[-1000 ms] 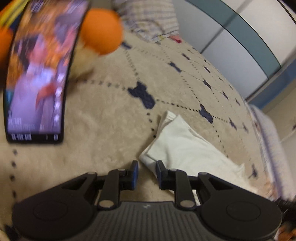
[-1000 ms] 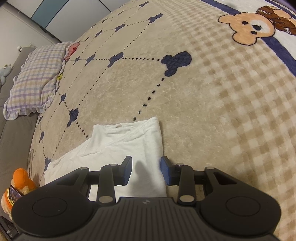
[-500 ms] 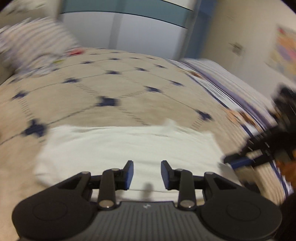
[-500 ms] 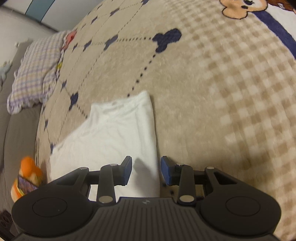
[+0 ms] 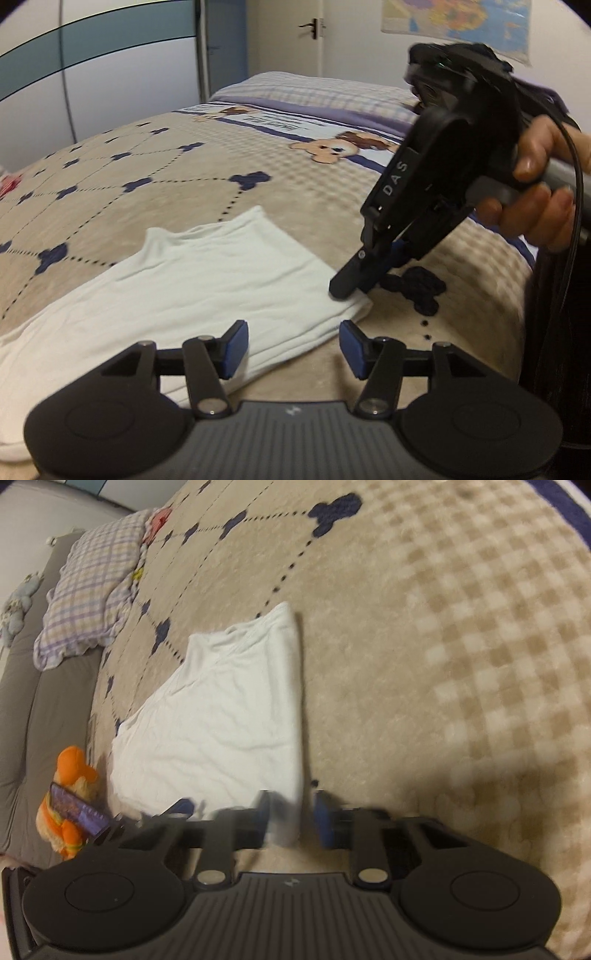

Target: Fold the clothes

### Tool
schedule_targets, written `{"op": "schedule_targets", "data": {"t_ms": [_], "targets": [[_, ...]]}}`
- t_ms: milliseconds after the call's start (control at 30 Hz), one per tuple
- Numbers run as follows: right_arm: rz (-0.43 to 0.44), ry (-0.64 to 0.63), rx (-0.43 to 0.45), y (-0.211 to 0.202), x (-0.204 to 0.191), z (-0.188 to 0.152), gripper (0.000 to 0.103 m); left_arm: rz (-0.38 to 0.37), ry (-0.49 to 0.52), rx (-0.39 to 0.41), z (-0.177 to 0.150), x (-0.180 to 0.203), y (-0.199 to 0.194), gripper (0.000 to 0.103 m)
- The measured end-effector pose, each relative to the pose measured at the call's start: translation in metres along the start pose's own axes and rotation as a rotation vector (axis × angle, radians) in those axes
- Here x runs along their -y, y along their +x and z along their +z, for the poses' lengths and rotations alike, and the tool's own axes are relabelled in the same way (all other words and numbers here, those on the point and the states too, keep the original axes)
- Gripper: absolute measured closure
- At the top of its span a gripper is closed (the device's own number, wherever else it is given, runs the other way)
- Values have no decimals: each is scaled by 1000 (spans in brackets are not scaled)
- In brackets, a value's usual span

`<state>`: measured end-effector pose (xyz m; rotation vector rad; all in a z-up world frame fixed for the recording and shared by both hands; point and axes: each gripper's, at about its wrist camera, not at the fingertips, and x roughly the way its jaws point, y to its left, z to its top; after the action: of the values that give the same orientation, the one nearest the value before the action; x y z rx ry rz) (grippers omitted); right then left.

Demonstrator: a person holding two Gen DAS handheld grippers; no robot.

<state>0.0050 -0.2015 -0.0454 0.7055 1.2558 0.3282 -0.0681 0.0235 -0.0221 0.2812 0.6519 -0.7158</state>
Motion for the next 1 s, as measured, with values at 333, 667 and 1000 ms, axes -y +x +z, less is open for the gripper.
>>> {"op": "schedule_targets", "data": {"t_ms": [333, 667, 1000], "targets": [[88, 3, 6, -8, -1, 4, 96, 36, 127, 60, 9, 21, 15, 48], [190, 57, -7, -13, 7, 15, 96, 99, 220, 49, 13, 43, 40, 91], [67, 72, 96, -13, 16, 58, 70, 141, 145, 34, 14, 36, 42, 97]]}}
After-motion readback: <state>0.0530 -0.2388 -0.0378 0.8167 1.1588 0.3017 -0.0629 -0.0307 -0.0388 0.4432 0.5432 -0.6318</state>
